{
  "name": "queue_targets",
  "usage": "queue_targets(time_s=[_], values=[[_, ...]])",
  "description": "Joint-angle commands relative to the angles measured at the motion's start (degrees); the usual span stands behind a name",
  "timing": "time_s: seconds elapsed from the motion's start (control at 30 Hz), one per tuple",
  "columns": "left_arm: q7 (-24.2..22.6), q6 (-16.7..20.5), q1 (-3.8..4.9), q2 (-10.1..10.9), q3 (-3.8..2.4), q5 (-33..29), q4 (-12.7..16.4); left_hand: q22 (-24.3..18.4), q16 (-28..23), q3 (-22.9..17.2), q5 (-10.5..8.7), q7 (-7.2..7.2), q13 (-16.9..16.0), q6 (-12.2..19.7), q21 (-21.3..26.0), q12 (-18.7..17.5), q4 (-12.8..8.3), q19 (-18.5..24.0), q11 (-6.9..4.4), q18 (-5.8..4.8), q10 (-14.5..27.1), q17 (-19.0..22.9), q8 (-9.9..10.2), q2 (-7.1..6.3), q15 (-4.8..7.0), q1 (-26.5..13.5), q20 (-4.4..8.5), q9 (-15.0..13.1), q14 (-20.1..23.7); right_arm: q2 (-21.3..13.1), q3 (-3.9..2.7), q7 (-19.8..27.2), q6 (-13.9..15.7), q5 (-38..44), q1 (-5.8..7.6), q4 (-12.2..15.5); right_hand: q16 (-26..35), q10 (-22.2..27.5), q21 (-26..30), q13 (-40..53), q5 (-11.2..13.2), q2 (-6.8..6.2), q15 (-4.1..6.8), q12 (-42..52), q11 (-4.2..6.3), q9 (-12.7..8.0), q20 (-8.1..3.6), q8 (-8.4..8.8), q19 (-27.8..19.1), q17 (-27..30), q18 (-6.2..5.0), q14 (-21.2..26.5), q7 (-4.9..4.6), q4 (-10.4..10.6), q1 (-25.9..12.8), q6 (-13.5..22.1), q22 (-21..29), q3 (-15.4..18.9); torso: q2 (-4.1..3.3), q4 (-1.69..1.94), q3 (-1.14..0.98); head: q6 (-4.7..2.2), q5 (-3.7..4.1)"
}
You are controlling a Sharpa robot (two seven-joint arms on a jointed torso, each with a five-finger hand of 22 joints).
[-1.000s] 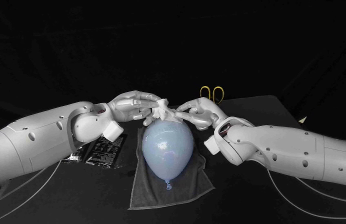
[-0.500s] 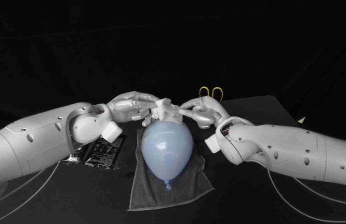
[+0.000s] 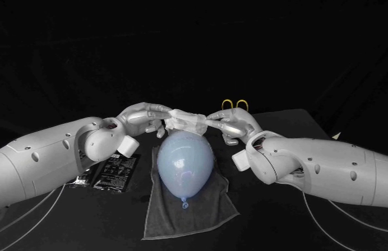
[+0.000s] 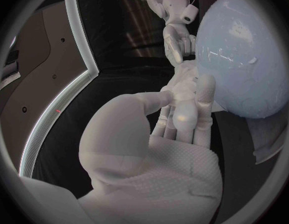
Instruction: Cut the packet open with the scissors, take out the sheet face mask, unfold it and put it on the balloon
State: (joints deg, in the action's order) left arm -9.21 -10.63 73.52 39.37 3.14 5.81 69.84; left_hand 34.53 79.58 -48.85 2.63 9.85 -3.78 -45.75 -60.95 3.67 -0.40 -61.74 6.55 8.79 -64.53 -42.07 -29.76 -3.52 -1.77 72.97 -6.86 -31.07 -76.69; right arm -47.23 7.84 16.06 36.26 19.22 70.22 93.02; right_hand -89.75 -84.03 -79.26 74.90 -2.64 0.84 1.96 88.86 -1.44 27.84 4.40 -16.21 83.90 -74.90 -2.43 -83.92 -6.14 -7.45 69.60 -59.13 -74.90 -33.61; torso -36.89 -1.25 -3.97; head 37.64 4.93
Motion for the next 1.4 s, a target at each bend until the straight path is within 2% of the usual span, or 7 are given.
queue_targets(time_s=[0.03,0.27,0.5,0.67,0.8,1.13,1.4], values=[[0.35,8.28,0.05,-0.51,-0.06,0.46,-0.41,-0.07,0.28,0.15,0.18,0.24,-0.08,0.18,-0.01,0.30,-0.21,-0.35,-0.01,1.07,-0.40,-0.13,0.09,-0.28,-0.04,0.48,0.12,-12.03,-0.40,-0.23,-0.09,1.11,-3.44,-5.34,0.11,0.46,-0.25,-5.22,0.50,14.20,-0.14,0.41,0.32,0.06,0.45,3.47,-0.42,-3.19,0.45,-15.10,-0.29,-6.08,0.96,-0.14,-0.21,-0.72,-11.02,-0.53,-0.11,0.00,0.01,-0.06,0.10],[0.63,12.01,0.06,-1.85,-0.07,1.21,-1.81,0.16,0.35,0.46,0.18,0.34,-0.14,0.09,-0.21,0.49,-0.12,-0.62,-0.08,1.03,-1.20,-0.42,0.44,-0.54,0.03,0.62,0.20,-11.47,-0.63,-0.47,-0.24,1.67,-5.30,-8.82,0.42,0.71,-0.25,-5.09,0.86,14.06,-0.14,0.48,0.35,-0.12,0.48,4.25,-0.46,-3.85,0.26,-15.10,-0.36,-6.08,0.98,-0.29,-0.54,-0.32,-10.92,-0.98,-0.14,0.04,0.05,-0.12,0.21],[0.48,11.21,0.08,-2.98,-0.08,6.50,-2.37,-2.55,-0.31,2.77,0.15,1.48,0.16,4.12,1.09,-0.11,-1.65,1.33,0.89,1.46,1.05,1.97,5.74,-3.26,-0.68,1.68,-0.27,-6.75,0.52,-0.02,-0.32,2.13,-6.77,-10.71,0.68,0.47,-0.25,-4.90,1.24,13.85,-0.14,0.59,0.33,-0.38,0.45,4.97,-0.47,-4.41,0.06,-15.10,-0.44,-6.08,0.95,-0.35,-0.88,0.17,-10.82,-1.37,-0.10,0.07,0.06,-0.20,0.15],[0.25,11.75,0.08,-3.19,-0.09,12.73,-2.29,-4.45,-4.00,8.09,0.33,1.81,0.26,9.33,2.60,-0.23,-3.92,5.01,1.77,1.72,8.12,13.89,11.31,-8.14,-1.57,2.53,-1.15,-1.52,7.03,0.62,-0.47,2.59,-7.02,-11.56,0.77,-0.22,-0.25,-4.83,1.31,13.78,-0.14,0.66,0.32,-0.47,0.44,5.32,-0.47,-4.68,0.02,-15.10,-0.45,-6.08,0.95,-0.38,-1.02,0.40,-10.81,-1.55,-0.07,0.11,0.06,-0.44,0.20],[0.06,13.22,0.08,-3.25,-0.09,16.33,-2.91,-5.23,-6.53,13.43,0.22,0.95,0.13,12.28,4.44,0.01,-4.10,7.83,2.67,1.65,13.61,20.05,13.23,-8.58,-2.53,3.28,-2.19,0.87,12.51,1.13,-0.62,2.83,-7.09,-12.21,0.80,-0.80,-0.25,-4.82,1.29,13.78,-0.14,0.68,0.32,-0.48,0.44,5.46,-0.46,-4.79,0.03,-15.10,-0.44,-6.08,0.94,-0.40,-1.07,0.49,-10.82,-1.62,-0.08,0.06,0.06,-0.62,0.25],[-0.59,16.16,0.08,-3.00,-0.10,20.35,-4.88,-7.55,-4.77,29.58,0.33,0.68,-0.30,14.52,8.26,3.89,-1.02,9.83,4.49,1.75,22.16,21.85,12.52,-5.30,-4.44,8.29,-4.27,4.98,17.24,1.83,-0.85,2.85,-7.06,-13.12,0.83,-1.48,-0.25,-4.97,1.24,13.96,-0.14,0.70,0.31,-0.26,0.44,5.90,-0.45,-5.14,0.05,-15.10,-0.43,-6.08,0.95,-0.49,-1.20,0.70,-10.85,-1.81,-0.14,0.09,0.10,-0.84,0.29],[-2.37,18.83,0.08,-1.97,-0.14,19.87,-6.39,-8.38,-3.25,34.06,0.25,0.93,-0.43,14.60,9.48,6.70,3.11,10.06,4.90,1.77,24.75,22.88,11.56,-4.40,-4.92,10.75,-4.74,6.58,18.39,1.87,-0.92,2.87,-7.14,-14.40,0.84,-1.27,-0.25,-5.00,1.28,13.99,-0.14,0.74,0.31,-0.23,0.44,6.36,-0.45,-5.50,0.04,-15.10,-0.43,-6.08,0.96,-0.57,-1.34,0.92,-10.86,-2.01,-0.09,0.04,0.05,-0.98,0.24]])
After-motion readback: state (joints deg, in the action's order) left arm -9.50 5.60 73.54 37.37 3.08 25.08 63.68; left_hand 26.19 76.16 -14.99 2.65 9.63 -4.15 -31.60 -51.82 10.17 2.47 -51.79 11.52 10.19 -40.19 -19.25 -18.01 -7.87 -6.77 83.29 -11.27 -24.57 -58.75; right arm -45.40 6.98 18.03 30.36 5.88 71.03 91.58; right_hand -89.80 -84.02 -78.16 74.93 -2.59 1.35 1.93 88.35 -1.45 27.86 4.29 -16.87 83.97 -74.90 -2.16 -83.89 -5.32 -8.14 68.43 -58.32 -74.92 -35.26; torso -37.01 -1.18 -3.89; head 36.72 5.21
